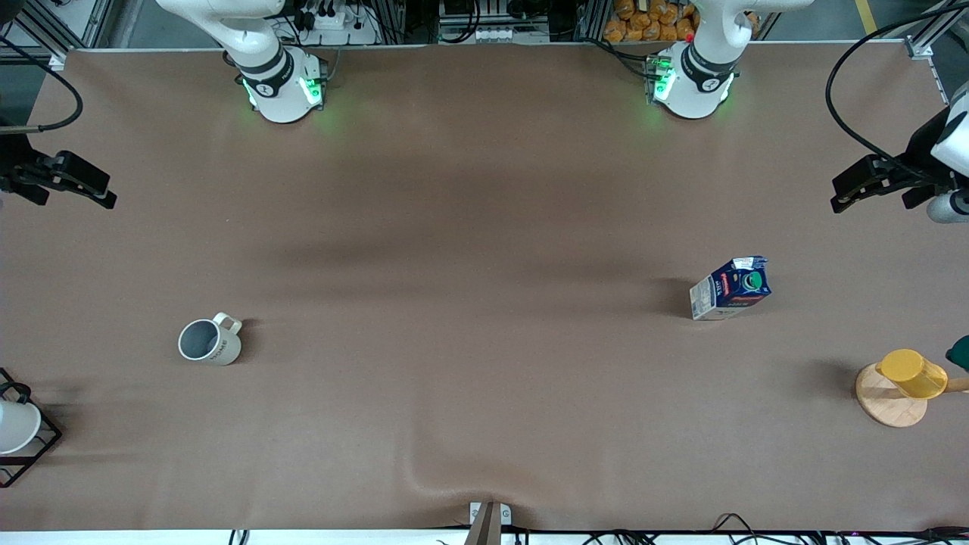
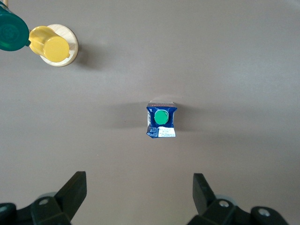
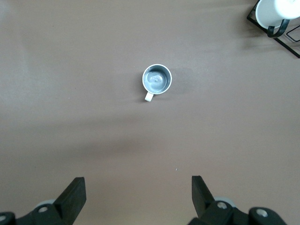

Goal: Place milk next to cup

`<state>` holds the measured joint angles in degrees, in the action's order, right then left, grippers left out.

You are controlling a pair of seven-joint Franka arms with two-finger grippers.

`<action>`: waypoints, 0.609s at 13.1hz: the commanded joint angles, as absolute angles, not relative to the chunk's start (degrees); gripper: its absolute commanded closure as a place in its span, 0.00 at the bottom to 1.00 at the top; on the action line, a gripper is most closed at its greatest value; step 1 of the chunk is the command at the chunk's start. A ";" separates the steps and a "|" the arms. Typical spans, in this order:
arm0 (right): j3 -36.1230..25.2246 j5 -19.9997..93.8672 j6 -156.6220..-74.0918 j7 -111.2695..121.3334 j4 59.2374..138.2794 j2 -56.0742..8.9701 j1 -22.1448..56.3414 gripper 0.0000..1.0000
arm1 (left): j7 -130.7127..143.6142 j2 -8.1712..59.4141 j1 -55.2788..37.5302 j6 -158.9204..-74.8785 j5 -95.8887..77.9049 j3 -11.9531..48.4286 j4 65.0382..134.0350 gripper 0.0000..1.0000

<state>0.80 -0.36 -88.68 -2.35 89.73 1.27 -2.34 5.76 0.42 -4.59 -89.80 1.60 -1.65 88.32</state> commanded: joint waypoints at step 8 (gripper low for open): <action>1.14 -0.44 -88.77 -2.29 89.74 0.27 -2.99 0.00 | 6.32 3.60 -5.01 -88.59 0.26 -1.85 87.36 0.00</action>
